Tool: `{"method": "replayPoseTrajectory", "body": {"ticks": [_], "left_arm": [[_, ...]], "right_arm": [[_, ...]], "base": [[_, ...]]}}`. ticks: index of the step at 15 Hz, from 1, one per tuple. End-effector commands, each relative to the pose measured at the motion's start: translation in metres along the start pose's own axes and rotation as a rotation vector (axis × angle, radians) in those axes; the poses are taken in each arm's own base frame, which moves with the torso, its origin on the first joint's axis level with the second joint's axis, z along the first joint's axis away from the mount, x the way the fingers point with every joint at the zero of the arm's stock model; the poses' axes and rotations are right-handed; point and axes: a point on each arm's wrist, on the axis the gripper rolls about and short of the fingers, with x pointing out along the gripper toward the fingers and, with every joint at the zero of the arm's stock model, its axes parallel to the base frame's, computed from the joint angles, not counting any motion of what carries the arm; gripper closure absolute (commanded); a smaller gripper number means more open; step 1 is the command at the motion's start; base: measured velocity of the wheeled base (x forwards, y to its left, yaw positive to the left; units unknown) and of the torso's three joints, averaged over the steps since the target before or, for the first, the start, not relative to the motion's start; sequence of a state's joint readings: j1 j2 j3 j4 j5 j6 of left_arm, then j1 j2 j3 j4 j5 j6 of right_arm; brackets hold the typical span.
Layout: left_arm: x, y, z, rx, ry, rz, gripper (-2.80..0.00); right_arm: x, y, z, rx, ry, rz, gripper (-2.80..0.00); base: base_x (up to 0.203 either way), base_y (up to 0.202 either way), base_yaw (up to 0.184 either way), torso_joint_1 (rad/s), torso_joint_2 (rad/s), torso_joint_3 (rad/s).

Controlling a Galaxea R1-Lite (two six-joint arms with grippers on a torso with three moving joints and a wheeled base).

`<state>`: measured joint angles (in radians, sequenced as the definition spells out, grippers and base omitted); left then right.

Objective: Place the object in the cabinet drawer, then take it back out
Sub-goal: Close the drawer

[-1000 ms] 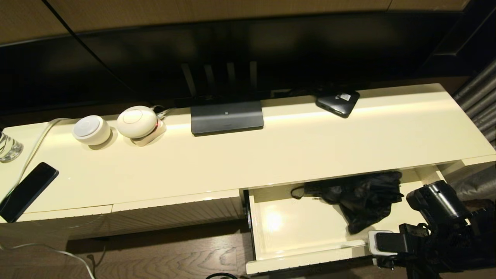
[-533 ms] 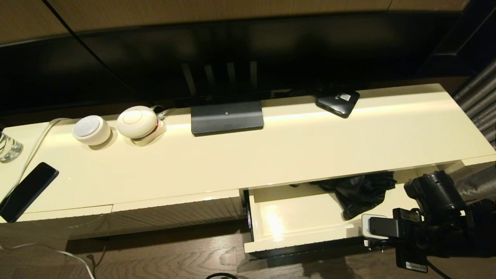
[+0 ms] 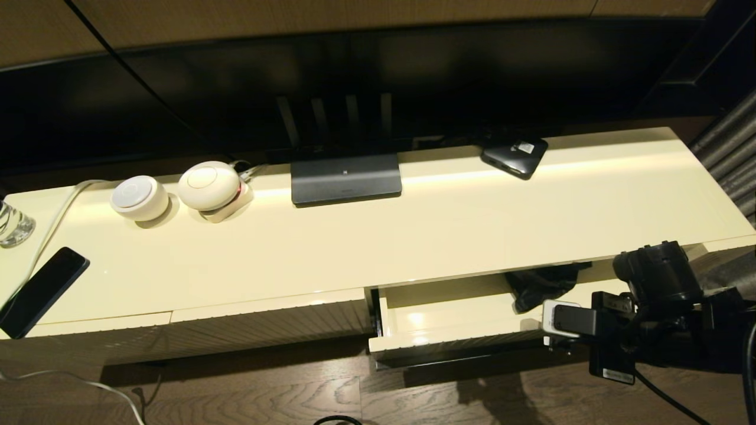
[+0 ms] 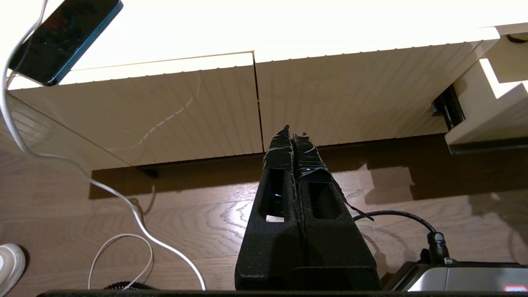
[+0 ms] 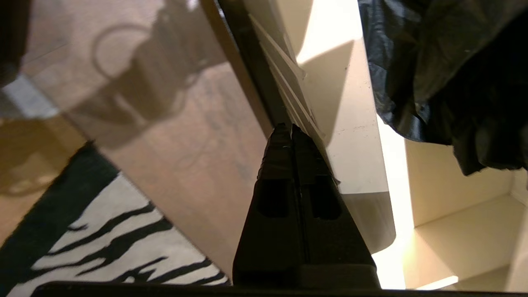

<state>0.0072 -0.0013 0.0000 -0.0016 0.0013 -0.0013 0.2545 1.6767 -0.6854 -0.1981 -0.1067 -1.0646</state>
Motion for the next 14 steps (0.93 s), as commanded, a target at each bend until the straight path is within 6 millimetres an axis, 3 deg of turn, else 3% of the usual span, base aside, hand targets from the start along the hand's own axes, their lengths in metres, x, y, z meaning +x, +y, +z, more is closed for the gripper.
{"method": "replayPoseTrajectory", "body": {"ticks": [1,6,14], "left_arm": [[0.000,0.000,-0.001,0.000,0.005,0.001,0.00],[0.000,0.000,-0.001,0.000,0.006,0.001,0.00],[0.000,0.000,-0.001,0.000,0.006,0.001,0.00]], "right_arm": [[0.005,-0.001,0.001,-0.007,-0.004,-0.012,0.00],[0.027,-0.006,0.007,0.001,-0.047,-0.086,0.00],[0.044,-0.018,0.016,0.009,-0.097,-0.177,0.00]], "base": [[0.000,0.000,0.000,0.000,0.00,0.000],[0.000,0.000,0.000,0.000,0.00,0.000],[0.000,0.000,0.000,0.000,0.00,0.000]]}}
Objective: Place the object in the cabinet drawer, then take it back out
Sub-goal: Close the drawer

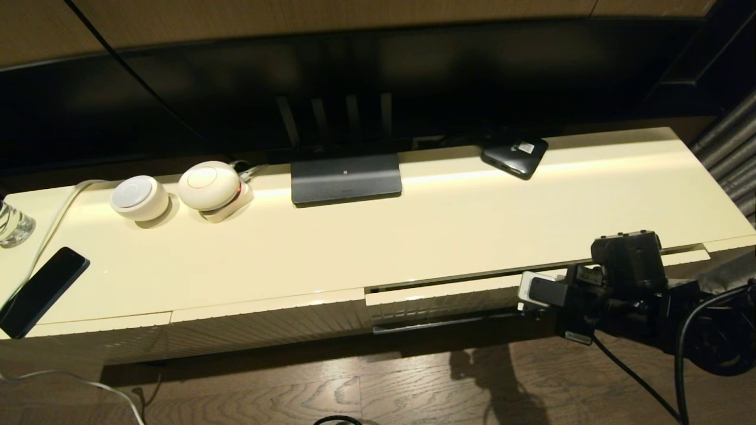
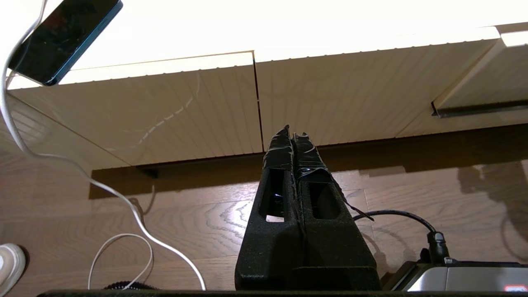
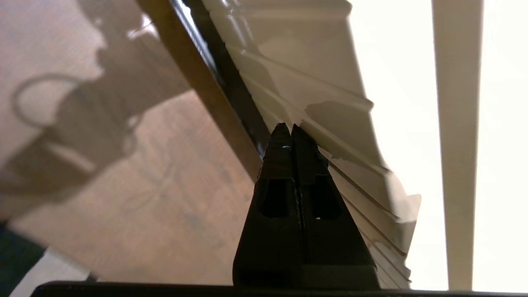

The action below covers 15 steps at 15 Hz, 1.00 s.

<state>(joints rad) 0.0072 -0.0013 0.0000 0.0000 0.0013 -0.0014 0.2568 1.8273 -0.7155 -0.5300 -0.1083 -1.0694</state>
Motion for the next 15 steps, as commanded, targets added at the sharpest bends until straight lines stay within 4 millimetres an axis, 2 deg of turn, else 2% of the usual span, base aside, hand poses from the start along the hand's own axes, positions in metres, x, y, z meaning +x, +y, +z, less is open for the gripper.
{"method": "replayPoseTrajectory", "body": {"ticks": [1,10,13,15], "left_arm": [[0.000,0.000,-0.001,0.000,0.004,0.001,0.00],[0.000,0.000,-0.001,0.000,0.003,0.001,0.00],[0.000,0.000,-0.001,0.000,0.004,0.001,0.00],[0.000,0.000,-0.001,0.000,0.004,0.001,0.00]], "right_arm": [[0.008,0.001,0.001,-0.005,-0.004,-0.008,0.00],[0.004,-0.005,0.003,-0.013,-0.019,-0.036,0.00],[-0.006,0.000,0.000,-0.024,-0.009,-0.017,0.00],[-0.032,0.006,-0.007,-0.077,0.017,0.035,0.00]], "base": [[0.000,0.000,0.000,0.000,0.00,0.000],[0.000,0.000,0.000,0.000,0.00,0.000],[0.000,0.000,0.000,0.000,0.00,0.000],[0.000,0.000,0.000,0.000,0.00,0.000]]}}
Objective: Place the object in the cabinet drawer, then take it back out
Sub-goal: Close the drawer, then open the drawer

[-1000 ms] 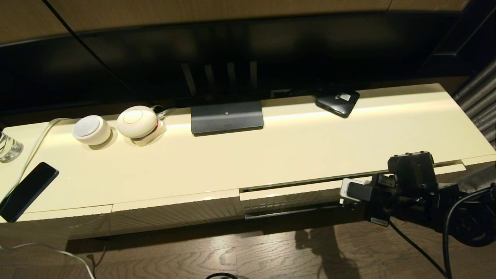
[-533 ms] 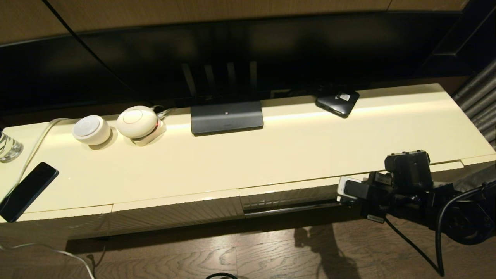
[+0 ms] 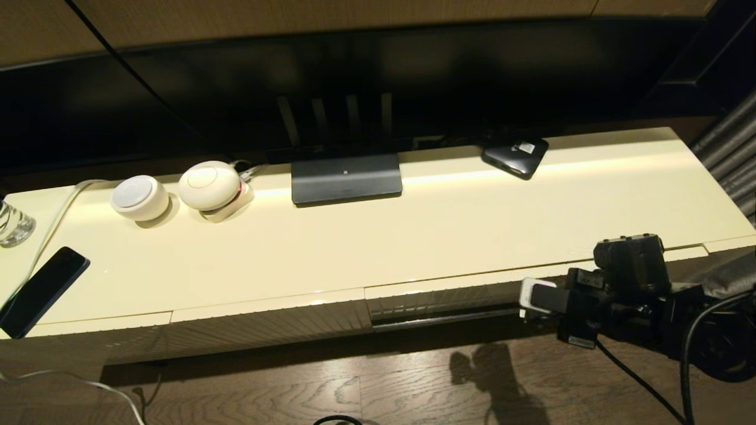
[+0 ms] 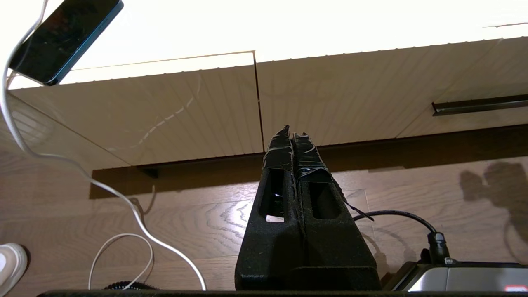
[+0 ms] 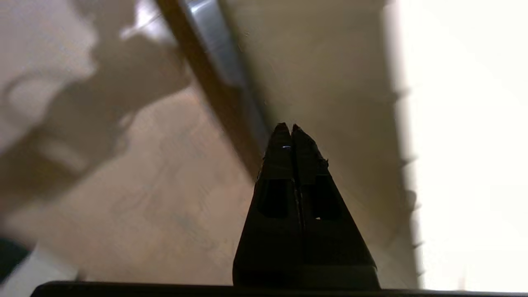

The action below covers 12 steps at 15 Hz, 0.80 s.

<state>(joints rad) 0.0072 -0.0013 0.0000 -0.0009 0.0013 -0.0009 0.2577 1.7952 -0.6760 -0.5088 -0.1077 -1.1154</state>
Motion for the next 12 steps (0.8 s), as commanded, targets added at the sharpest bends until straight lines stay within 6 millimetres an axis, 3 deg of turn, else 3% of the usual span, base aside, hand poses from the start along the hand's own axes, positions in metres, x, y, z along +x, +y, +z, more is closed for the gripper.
{"method": "replayPoseTrajectory", "body": {"ticks": [1,9,12], "left_arm": [[0.000,0.000,-0.001,-0.001,0.004,0.001,0.00],[0.000,0.000,-0.001,-0.001,0.004,0.001,0.00],[0.000,0.000,-0.001,-0.001,0.004,0.001,0.00]], "right_arm": [[-0.038,0.006,-0.008,-0.060,0.024,0.048,0.00],[-0.143,0.050,-0.043,-0.151,0.054,0.146,0.00],[-0.165,0.062,-0.050,-0.188,0.006,0.172,0.00]], "base": [[0.000,0.000,0.000,0.000,0.00,0.000],[0.000,0.000,0.000,0.000,0.00,0.000],[0.000,0.000,0.000,0.000,0.00,0.000]]}}
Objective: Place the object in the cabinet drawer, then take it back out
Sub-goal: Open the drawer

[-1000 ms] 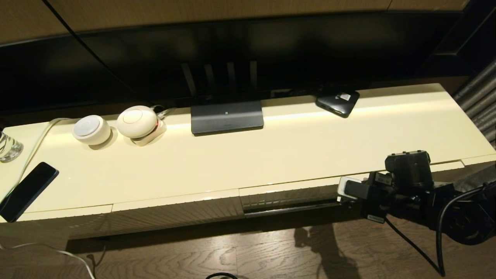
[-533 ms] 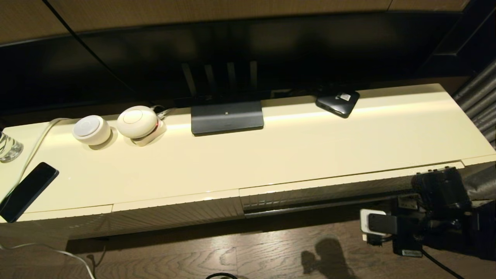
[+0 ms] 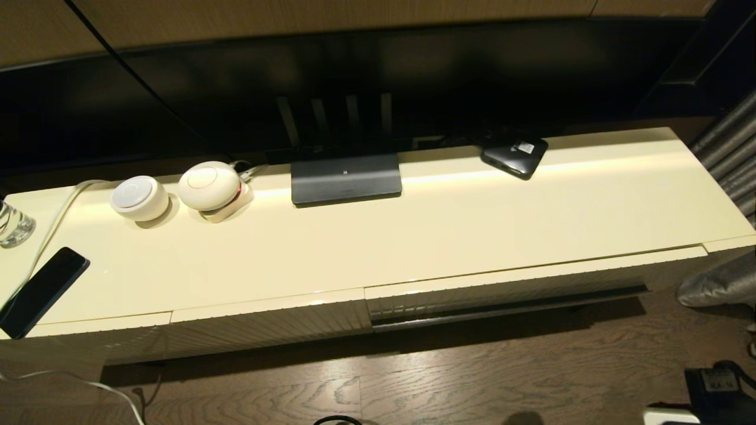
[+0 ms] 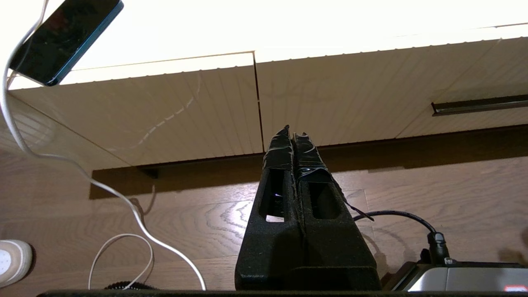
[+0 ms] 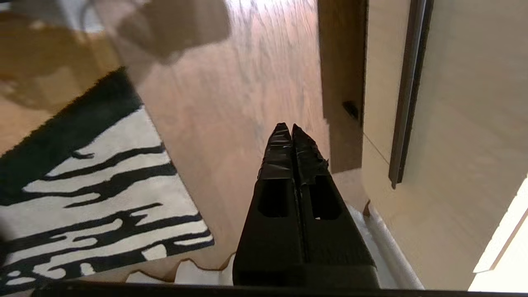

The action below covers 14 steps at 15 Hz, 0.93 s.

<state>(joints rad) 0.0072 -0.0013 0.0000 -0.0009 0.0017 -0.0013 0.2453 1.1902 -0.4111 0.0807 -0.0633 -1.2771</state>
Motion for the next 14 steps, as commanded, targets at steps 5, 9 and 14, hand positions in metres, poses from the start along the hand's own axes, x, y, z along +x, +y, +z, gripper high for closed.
{"method": "replayPoseTrajectory", "body": {"ticks": [5,9,14], "left_arm": [[0.000,0.000,-0.001,0.000,0.004,0.000,0.00],[0.000,0.000,-0.001,0.000,0.004,0.000,0.00],[0.000,0.000,-0.001,0.000,0.004,0.000,0.00]], "right_arm": [[-0.006,0.020,-0.004,-0.135,-0.117,0.028,0.00],[0.030,0.009,0.002,-0.145,-0.133,0.056,0.00],[0.061,-0.007,0.010,-0.152,-0.169,0.034,-2.80]], "base": [[0.000,0.000,0.000,0.000,0.00,0.000],[0.000,0.000,0.000,0.000,0.00,0.000],[0.000,0.000,0.000,0.000,0.00,0.000]]}}
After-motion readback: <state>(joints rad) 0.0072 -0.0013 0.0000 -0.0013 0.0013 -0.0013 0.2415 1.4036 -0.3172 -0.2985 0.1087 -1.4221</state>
